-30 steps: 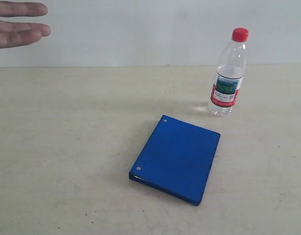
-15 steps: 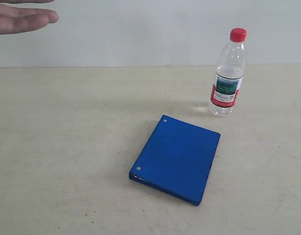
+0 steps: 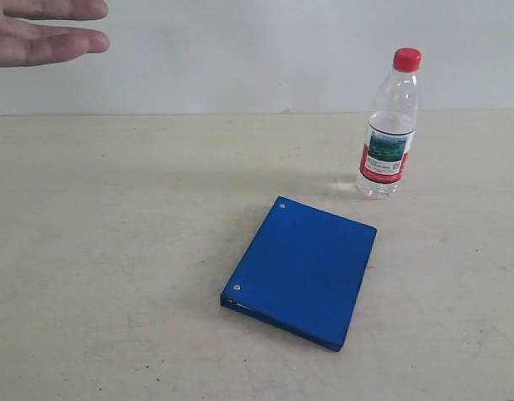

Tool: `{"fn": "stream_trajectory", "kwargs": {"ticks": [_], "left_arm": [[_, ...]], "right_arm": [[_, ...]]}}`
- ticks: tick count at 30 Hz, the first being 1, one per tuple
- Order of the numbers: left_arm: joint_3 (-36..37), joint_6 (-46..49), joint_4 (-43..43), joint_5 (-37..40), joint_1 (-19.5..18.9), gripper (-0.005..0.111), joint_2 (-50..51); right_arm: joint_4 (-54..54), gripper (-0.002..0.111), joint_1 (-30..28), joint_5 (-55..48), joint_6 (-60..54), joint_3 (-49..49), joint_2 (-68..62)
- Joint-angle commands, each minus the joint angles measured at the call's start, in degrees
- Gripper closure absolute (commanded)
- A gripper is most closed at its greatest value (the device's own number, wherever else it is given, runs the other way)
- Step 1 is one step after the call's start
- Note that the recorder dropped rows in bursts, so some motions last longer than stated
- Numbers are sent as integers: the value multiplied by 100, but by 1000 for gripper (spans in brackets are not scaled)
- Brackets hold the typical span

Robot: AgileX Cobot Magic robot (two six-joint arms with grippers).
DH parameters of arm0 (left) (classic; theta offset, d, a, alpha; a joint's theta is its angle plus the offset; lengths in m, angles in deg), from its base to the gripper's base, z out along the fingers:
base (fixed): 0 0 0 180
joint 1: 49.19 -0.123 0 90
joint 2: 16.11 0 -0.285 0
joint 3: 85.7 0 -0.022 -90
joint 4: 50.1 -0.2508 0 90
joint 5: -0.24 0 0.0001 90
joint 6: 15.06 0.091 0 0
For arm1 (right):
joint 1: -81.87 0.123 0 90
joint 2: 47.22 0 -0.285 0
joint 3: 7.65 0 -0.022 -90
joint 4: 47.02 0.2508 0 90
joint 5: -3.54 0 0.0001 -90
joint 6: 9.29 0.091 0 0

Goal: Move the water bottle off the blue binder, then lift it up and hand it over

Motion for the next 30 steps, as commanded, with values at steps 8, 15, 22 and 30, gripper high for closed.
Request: {"fn": "stream_trajectory", "kwargs": {"ticks": [8, 15, 22, 30], "left_arm": [[-1308, 6512, 4358, 2809, 10, 102, 3082], [-1285, 7745, 5400, 3127, 137, 102, 5112], [-1417, 8949, 6195, 3093, 1045, 102, 7123], [-2159, 8949, 6195, 3154, 1491, 102, 8957]], "right_arm": [[314, 60, -30, 1321, 548, -14, 27], [-1083, 60, -30, 1858, 2268, -14, -222], [-1490, 60, -30, 2816, 2489, -14, -1861], [-1476, 60, -30, 3734, 2124, 358, -4583]]}}
